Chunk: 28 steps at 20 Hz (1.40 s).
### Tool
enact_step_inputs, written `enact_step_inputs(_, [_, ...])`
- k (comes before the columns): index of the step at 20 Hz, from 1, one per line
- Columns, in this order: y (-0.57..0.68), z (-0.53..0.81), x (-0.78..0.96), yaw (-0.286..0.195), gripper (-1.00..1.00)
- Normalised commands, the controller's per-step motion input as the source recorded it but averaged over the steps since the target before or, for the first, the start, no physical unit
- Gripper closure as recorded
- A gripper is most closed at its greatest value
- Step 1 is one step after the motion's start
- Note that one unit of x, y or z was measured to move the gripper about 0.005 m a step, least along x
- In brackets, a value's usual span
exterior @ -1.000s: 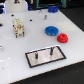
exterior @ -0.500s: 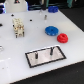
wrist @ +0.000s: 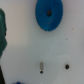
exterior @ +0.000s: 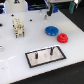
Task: Insert the blue gear onto the right peg, followed by the red gear
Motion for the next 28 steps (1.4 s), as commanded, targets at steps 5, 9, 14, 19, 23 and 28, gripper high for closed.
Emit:
enact_step_inputs(5, [0.03, -0.57, -0.24, 0.000, -1.00])
enact_step_inputs(9, [-0.02, -0.56, -0.21, 0.000, -1.00])
enact_step_inputs(14, [-0.01, -0.53, -0.18, 0.000, -1.00])
enact_step_inputs(19, [-0.06, -0.40, -0.26, 0.000, 1.00])
enact_step_inputs(23, [-0.03, -0.26, -0.25, 0.000, 1.00])
enact_step_inputs(28, [-0.02, -0.13, -0.26, 0.000, -1.00])
